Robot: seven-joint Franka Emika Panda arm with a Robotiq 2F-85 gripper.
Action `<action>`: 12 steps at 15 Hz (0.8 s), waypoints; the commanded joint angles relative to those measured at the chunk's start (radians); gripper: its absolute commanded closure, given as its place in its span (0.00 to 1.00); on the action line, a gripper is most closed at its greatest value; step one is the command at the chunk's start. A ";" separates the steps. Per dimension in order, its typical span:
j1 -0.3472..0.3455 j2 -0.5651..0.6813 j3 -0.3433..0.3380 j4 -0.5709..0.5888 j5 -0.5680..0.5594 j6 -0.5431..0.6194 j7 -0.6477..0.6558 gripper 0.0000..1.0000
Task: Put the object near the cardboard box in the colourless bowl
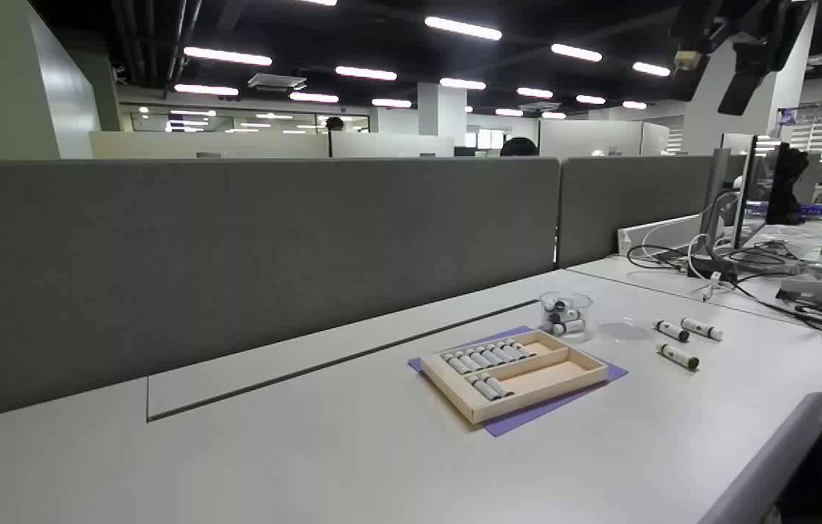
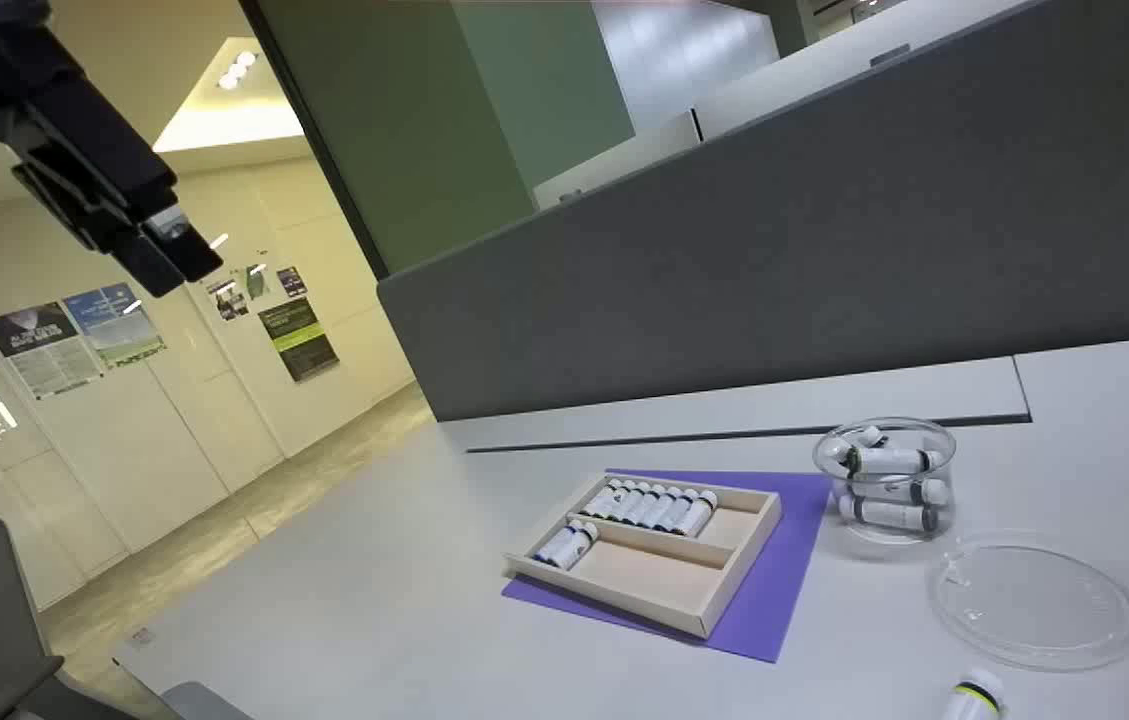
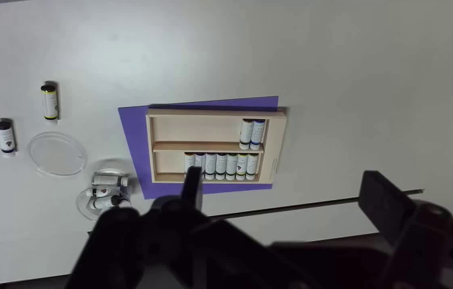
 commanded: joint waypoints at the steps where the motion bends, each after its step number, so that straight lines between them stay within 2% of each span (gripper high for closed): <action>1: 0.001 0.001 -0.002 0.003 -0.002 -0.003 0.001 0.00; 9: 0.001 0.001 -0.002 0.003 -0.002 -0.003 0.001 0.00; 12: -0.028 0.111 -0.058 0.008 -0.017 0.113 -0.065 0.00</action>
